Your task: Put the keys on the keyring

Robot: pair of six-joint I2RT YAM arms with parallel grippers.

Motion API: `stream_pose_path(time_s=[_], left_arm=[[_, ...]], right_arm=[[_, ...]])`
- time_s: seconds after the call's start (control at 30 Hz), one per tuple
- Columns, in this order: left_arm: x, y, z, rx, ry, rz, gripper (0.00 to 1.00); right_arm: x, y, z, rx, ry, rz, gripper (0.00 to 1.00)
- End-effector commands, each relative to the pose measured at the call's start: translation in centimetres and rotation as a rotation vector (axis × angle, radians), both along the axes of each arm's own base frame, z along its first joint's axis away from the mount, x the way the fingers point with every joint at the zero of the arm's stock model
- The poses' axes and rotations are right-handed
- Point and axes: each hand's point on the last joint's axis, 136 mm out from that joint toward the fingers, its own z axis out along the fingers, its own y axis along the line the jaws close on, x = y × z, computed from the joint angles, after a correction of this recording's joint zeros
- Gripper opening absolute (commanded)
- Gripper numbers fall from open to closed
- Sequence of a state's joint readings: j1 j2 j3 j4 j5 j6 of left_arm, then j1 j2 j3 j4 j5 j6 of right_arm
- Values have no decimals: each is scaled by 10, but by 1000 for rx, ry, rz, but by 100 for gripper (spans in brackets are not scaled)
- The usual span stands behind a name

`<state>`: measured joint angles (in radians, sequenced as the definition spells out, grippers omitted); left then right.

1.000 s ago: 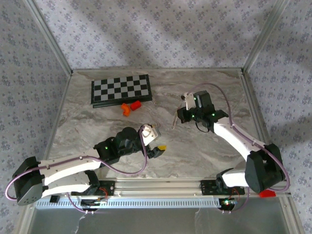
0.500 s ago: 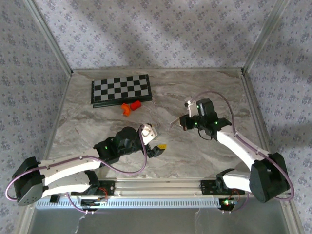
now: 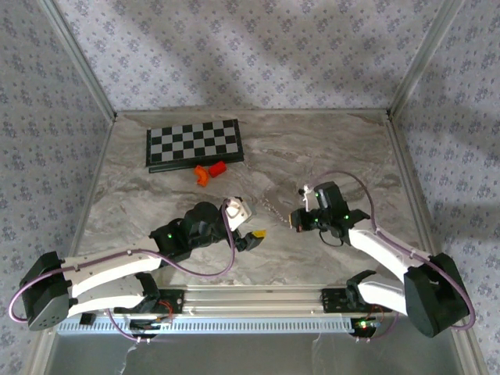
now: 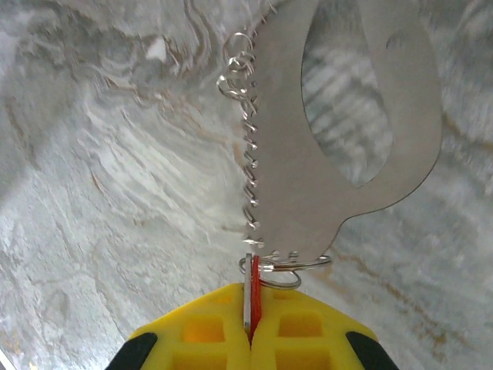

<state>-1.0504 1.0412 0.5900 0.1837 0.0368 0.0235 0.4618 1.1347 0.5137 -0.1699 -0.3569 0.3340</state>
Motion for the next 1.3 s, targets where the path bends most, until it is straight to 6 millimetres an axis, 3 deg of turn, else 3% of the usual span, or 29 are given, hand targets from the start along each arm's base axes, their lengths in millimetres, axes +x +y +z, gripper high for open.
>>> stream_pose_path(time_s=[0.0,0.43,0.57,0.67,0.93,1.2,1.27], left_arm=[[0,0,17,-59,-5,-1,89],[16,14,13,-77,22,109,89],[28,24,11,-88,39,179,90],[33,29,11,-101,48,217,99],[50,56,15,-146,76,382,99],[84,121,13,-146,106,753,100],[90,141,17,-124,74,844,100]], right_arm=[[-9,4,-6,26,22,-7,0],[-42,0,-44,-18,106,-54,0],[-48,-9,-47,-29,108,-93,6],[-51,-15,-45,-24,95,-124,18],[-52,-32,-12,-31,-30,-192,48],[-40,-55,44,-55,-246,-242,78],[-33,-62,60,-85,-322,-258,100]])
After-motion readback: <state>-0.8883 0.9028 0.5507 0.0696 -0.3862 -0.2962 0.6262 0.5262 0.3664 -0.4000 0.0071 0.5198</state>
